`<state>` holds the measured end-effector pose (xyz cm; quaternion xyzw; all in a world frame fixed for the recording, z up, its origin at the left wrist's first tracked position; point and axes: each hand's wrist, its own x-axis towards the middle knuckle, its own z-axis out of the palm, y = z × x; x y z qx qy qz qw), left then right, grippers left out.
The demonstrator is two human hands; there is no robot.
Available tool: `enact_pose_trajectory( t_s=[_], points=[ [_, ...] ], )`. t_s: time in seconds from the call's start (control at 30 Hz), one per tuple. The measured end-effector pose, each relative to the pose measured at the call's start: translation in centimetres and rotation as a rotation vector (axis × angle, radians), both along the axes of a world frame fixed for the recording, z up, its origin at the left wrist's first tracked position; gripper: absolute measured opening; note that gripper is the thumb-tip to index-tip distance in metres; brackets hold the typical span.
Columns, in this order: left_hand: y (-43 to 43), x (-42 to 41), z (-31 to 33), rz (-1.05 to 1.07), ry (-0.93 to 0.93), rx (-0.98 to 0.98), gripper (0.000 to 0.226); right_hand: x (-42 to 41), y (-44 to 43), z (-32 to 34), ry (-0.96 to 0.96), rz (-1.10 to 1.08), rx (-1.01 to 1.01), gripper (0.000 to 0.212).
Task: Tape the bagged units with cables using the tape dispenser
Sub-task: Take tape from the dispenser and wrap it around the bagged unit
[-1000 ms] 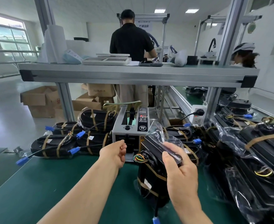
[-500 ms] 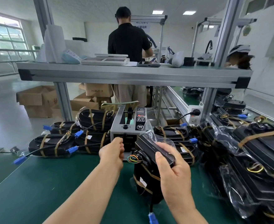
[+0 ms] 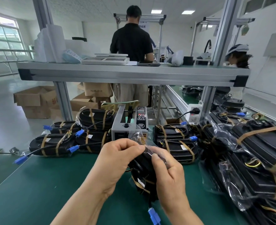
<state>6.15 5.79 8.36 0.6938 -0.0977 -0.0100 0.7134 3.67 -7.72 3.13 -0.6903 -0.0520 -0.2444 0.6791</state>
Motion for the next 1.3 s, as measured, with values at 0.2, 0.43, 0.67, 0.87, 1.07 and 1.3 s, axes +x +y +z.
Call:
enact_pose_trajectory(
  t_s=[0.2, 0.43, 0.67, 0.87, 1.07, 1.3],
  points=[
    [0.0, 0.4, -0.9, 0.058, 0.051, 0.014, 0.014, -0.2, 0.5, 0.6, 0.007, -0.022, -0.010, 0.034],
    [0.3, 0.8, -1.1, 0.082, 0.015, 0.109, 0.013, -0.6, 0.7, 0.8, -0.005, 0.001, -0.018, 0.035],
    [0.3, 0.9, -1.3, 0.126, -0.034, 0.170, 0.019, -1.1, 1.0, 1.0, -0.016, 0.056, 0.053, 0.034],
    [0.2, 0.8, -1.6, 0.150, -0.059, 0.202, 0.017, -1.1, 1.0, 1.0, -0.012, 0.076, 0.057, 0.034],
    [0.3, 0.7, -2.2, 0.204, -0.062, 0.252, 0.023, -1.0, 0.8, 0.7, -0.005, 0.060, 0.008, 0.035],
    [-0.2, 0.5, -2.8, 0.315, -0.059, 0.247, 0.048, -0.8, 0.9, 0.3, -0.027, 0.025, -0.042, 0.034]
  ],
)
